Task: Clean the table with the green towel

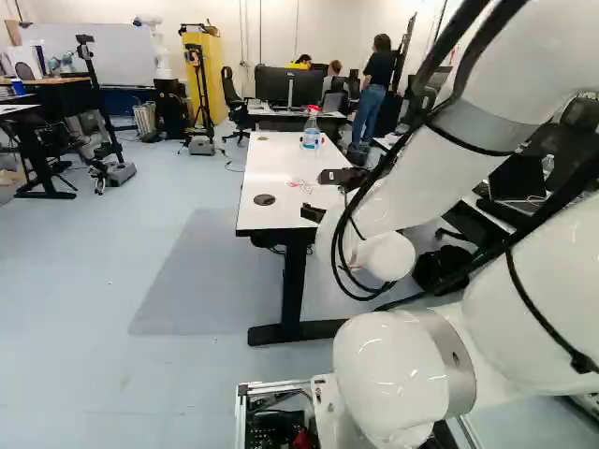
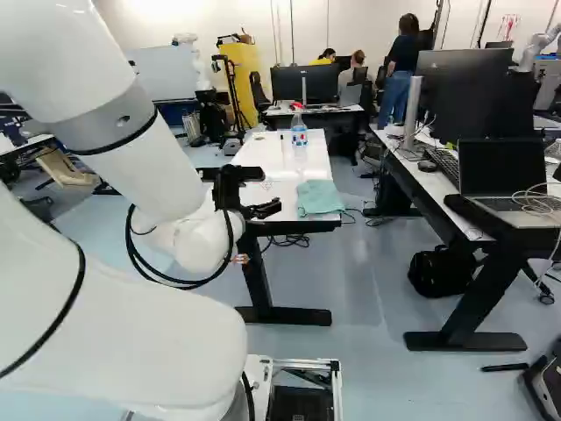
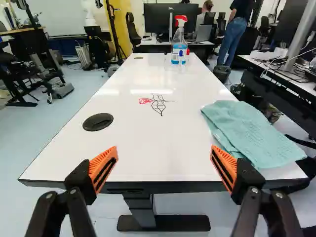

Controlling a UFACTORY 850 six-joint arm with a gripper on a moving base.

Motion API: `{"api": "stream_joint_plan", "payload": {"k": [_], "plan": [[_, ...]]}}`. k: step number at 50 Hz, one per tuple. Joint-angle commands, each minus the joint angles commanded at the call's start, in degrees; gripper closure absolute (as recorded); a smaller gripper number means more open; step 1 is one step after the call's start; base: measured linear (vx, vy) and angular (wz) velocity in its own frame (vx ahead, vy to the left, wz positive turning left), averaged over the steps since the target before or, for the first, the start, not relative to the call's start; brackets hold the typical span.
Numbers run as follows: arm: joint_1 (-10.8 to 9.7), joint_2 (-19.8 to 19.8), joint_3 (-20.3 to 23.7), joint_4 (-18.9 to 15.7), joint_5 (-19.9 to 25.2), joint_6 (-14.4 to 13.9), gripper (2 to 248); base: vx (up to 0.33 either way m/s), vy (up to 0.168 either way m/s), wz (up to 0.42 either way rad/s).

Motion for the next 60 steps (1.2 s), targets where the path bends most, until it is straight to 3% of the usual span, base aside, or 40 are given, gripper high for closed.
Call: {"api": "stream_joint_plan", "payload": {"k": [36,60], "plan": [[-5.5,-0.4,-4.7,0.0,-0.3,0.0,3,0.000,0.000,0.000],[-10.0,-2.6,-10.1,0.0,-6.4,0.0,3,0.000,0.000,0.000]]}}
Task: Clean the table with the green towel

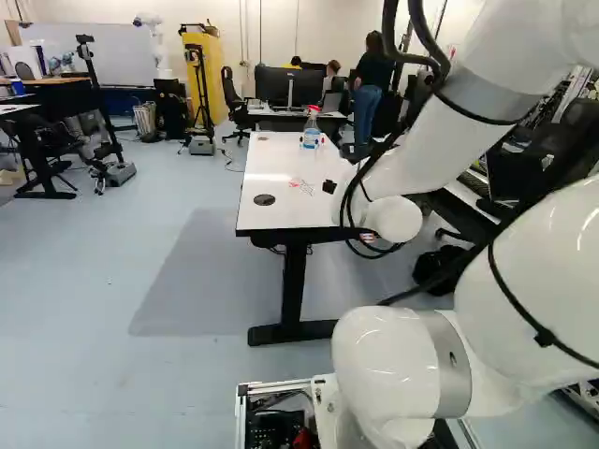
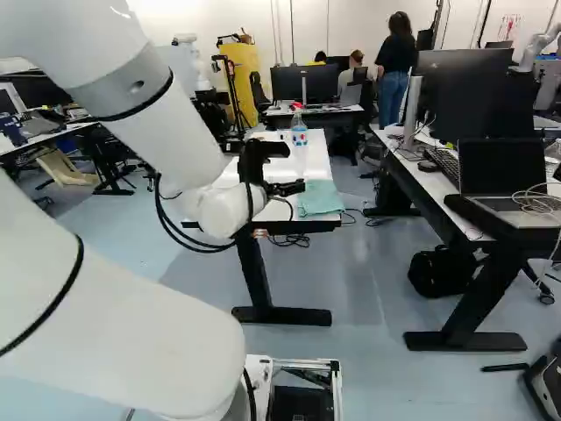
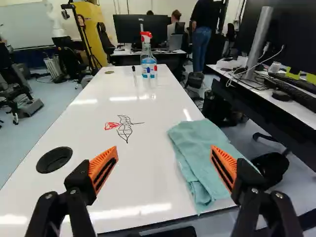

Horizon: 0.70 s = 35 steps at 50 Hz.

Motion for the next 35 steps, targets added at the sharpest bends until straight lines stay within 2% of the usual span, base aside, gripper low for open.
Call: {"api": "stream_joint_plan", "payload": {"k": [18,35], "plan": [[-3.1,-2.3,-4.6,0.0,-6.2,0.0,3,0.000,0.000,0.000],[-5.7,-4.7,-9.1,0.0,-14.0,0.0,3,0.000,0.000,0.000]]}}
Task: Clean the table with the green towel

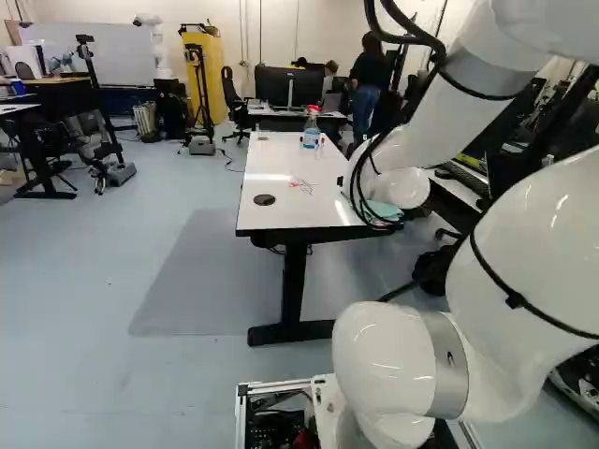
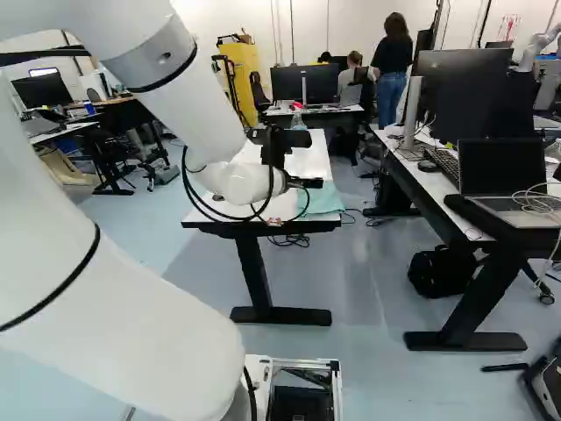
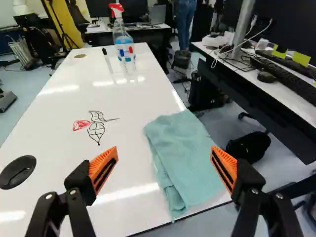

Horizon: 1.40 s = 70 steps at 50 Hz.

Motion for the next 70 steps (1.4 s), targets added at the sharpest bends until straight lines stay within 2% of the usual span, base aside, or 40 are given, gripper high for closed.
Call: {"api": "stream_joint_plan", "payload": {"k": [27,50,70], "plan": [[-3.2,-4.0,-7.7,-2.6,-13.7,0.0,3,0.000,0.000,0.000],[-3.4,-7.5,-14.5,-5.3,-24.8,0.0,3,0.000,0.000,0.000],[-3.2,-13.0,-20.7,-5.3,-25.1,0.0,3,0.000,0.000,0.000]]}}
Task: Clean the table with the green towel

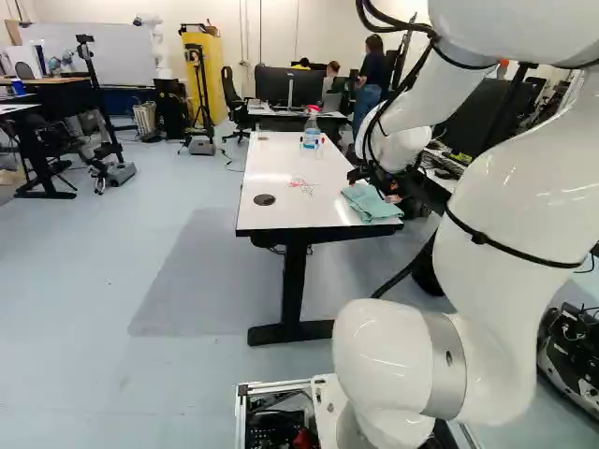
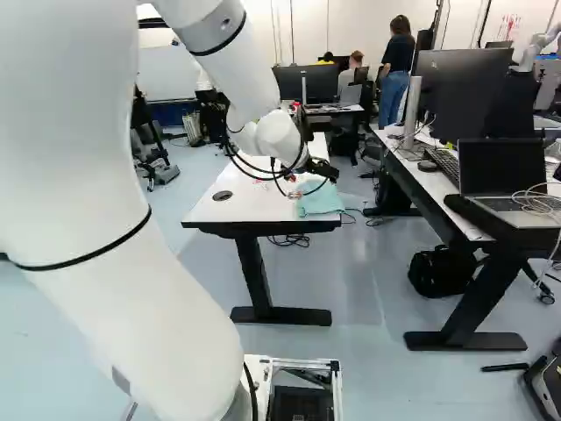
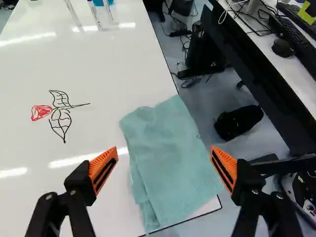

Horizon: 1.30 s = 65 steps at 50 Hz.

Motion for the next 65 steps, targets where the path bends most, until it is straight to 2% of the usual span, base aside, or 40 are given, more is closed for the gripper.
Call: {"api": "stream_joint_plan", "payload": {"k": [17,47,65], "plan": [[0.9,-4.1,-4.4,0.0,0.0,0.0,3,0.000,0.000,0.000],[0.9,-4.2,-4.5,0.0,0.0,0.0,3,0.000,0.000,0.000],[0.2,-6.8,-5.2,0.0,0.0,0.0,3,0.000,0.000,0.000]]}}
